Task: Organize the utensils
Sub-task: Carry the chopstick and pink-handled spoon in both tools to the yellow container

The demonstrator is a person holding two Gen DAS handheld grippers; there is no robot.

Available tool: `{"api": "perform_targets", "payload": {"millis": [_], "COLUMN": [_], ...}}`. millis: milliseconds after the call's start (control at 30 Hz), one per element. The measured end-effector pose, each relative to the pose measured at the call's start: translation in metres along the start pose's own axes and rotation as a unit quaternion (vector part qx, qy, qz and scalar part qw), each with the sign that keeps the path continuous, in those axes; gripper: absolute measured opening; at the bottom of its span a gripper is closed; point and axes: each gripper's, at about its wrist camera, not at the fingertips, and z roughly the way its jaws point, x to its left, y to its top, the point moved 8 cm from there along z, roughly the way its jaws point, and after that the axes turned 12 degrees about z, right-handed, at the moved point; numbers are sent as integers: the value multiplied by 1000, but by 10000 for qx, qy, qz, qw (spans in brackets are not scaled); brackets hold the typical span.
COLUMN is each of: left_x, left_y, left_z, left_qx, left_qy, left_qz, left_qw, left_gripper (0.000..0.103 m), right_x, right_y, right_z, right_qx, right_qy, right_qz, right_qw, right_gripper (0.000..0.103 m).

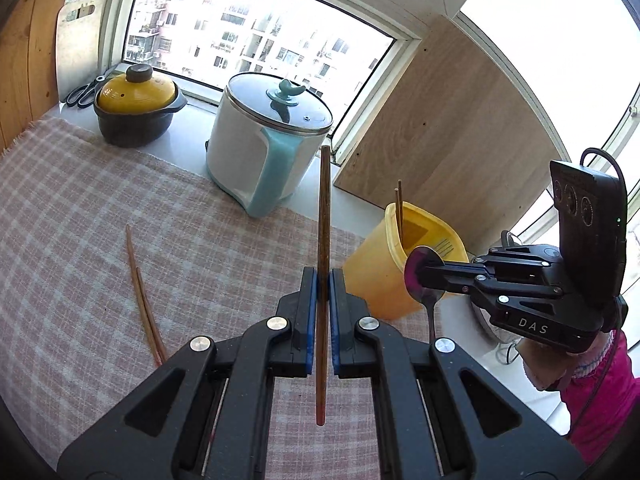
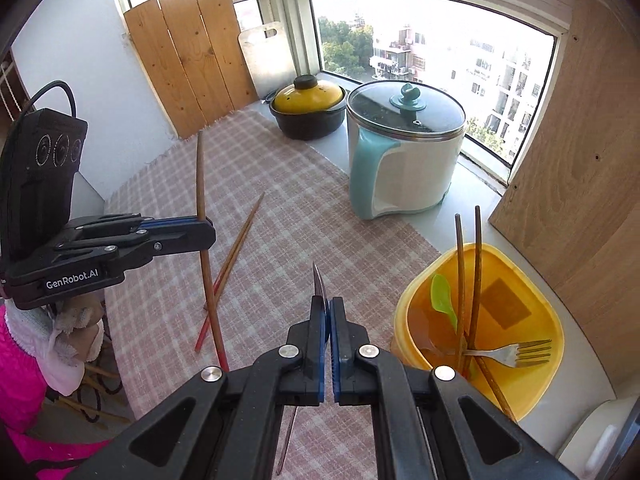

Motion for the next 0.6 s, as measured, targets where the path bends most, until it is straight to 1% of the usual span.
{"api": "perform_targets", "payload": {"millis": [133, 600], "left_x": [-10, -54], "left_y": [16, 75], "left_z": [0, 14], "left_qx": [-105, -404], "left_qy": [-140, -343], "left_qz": [-41, 166], "left_qw": [9998, 9985], "left_gripper": [4, 4], "right_x": [-12, -56], "right_y": [12, 51], "right_z": [-5, -43], "right_qx": [-47, -423], "right_qy": [-72, -266], "right_qz": [2, 55], "right_qw": [10000, 9987], "right_gripper": [0, 0]}}
